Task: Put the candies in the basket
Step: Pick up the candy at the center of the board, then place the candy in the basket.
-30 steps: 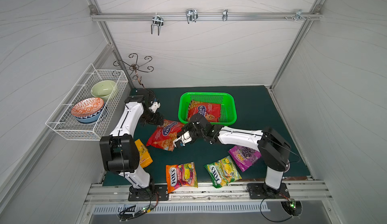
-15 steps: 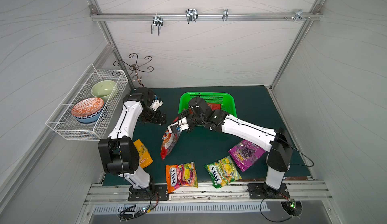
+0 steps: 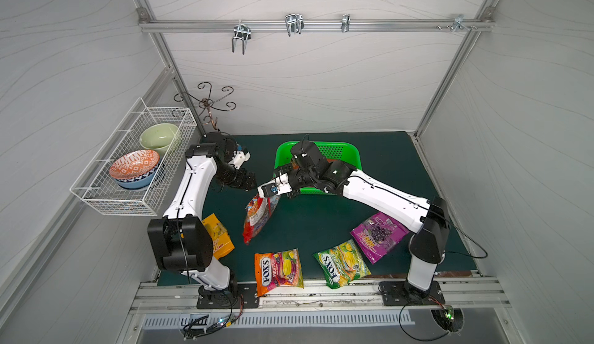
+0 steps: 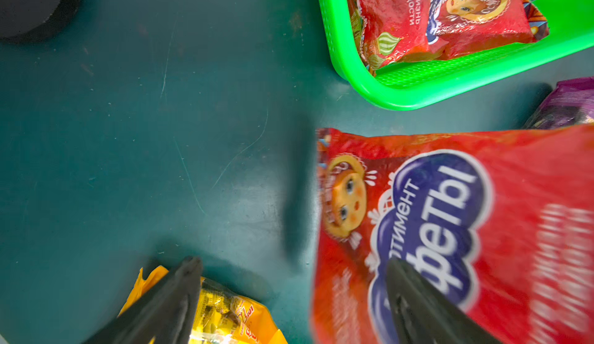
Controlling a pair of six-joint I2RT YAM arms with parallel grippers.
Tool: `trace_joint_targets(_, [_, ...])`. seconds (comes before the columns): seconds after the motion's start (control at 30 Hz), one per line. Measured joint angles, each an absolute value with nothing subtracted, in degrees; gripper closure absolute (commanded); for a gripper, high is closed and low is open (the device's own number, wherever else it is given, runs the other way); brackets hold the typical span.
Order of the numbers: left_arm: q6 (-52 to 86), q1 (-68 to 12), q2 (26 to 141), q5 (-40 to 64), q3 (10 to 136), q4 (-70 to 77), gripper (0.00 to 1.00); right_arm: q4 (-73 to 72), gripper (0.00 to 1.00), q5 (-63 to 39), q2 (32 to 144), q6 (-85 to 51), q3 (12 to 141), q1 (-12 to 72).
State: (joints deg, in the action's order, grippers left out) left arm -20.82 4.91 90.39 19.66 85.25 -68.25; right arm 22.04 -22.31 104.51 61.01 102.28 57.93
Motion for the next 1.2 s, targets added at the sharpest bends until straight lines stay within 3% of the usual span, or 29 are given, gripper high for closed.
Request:
trace_joint_targets(0.5, [-19.75,4.89,90.35,19.11,85.27,-68.12,0.07,19.79,1.0,-25.96,104.51,53.93,111.59,50.26])
trace_joint_targets(0.8, [-19.2,4.89,90.35,19.18,85.27,-68.07,0.07,15.86,1.0,-35.38,105.34,47.57,111.59,38.57])
trace_joint_targets(1.2, [-18.09,4.89,90.35,20.73,85.27,-68.05,0.07,9.87,1.0,-39.4,115.07,46.35,113.86,33.98])
